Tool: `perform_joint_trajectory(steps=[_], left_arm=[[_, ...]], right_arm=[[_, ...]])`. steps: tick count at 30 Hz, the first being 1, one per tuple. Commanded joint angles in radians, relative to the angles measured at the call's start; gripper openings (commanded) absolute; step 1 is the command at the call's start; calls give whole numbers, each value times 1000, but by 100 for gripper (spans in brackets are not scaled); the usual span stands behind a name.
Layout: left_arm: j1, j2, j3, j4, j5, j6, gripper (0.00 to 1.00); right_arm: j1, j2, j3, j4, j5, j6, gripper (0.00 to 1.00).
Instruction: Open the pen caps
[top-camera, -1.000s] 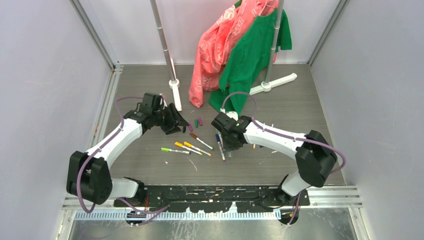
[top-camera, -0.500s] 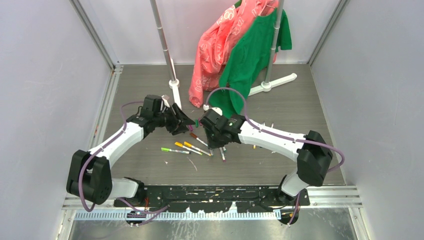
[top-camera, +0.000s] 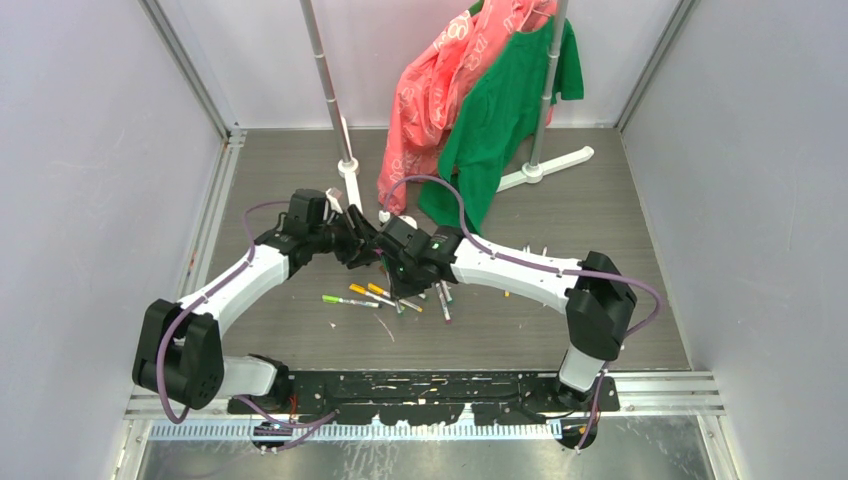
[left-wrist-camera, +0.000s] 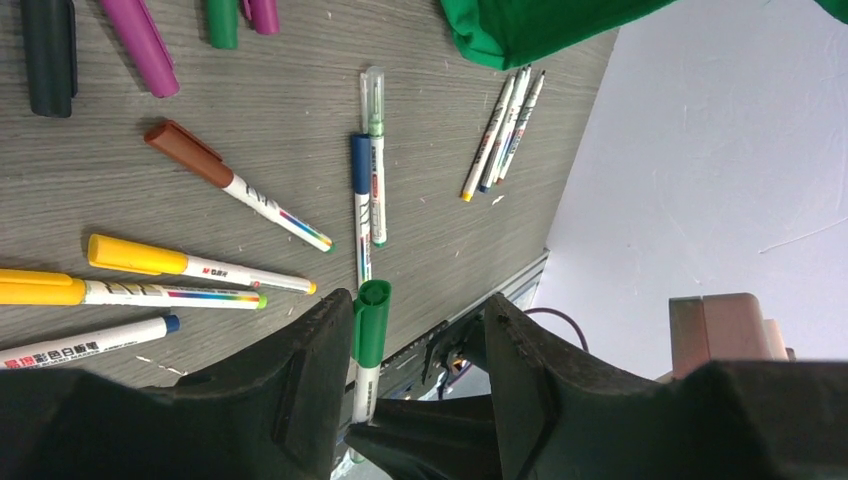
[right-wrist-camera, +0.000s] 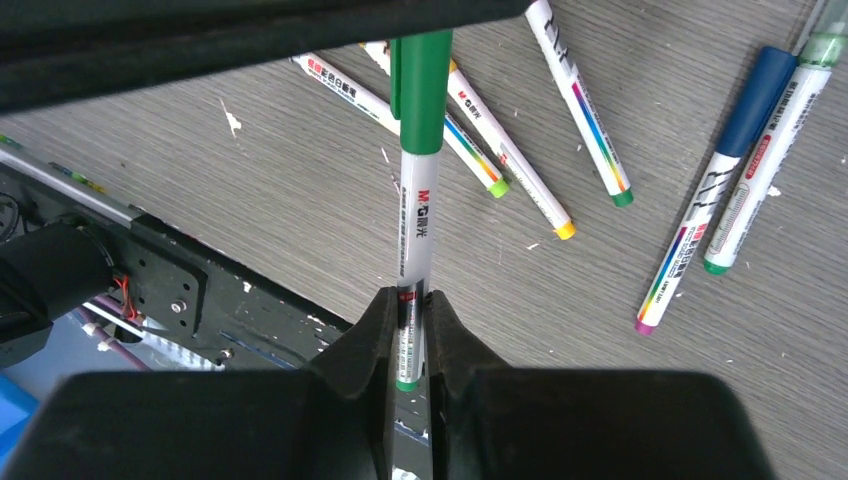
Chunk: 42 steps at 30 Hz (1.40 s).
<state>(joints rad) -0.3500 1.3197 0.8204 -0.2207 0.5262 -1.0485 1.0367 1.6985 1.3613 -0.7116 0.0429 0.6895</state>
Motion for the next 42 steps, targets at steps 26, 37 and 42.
perform_joint_trajectory(steps=[26,37,42], left_arm=[[-10,20,-5,36,19,28,30],[-9,19,-21,39,24,49,0],[-7,-11,-26,17,8,73,0]], right_arm=[[6,47,155,11,-29,-28,1],[6,31,157,36,-64,-18,1],[6,25,157,32,-52,-20,3]])
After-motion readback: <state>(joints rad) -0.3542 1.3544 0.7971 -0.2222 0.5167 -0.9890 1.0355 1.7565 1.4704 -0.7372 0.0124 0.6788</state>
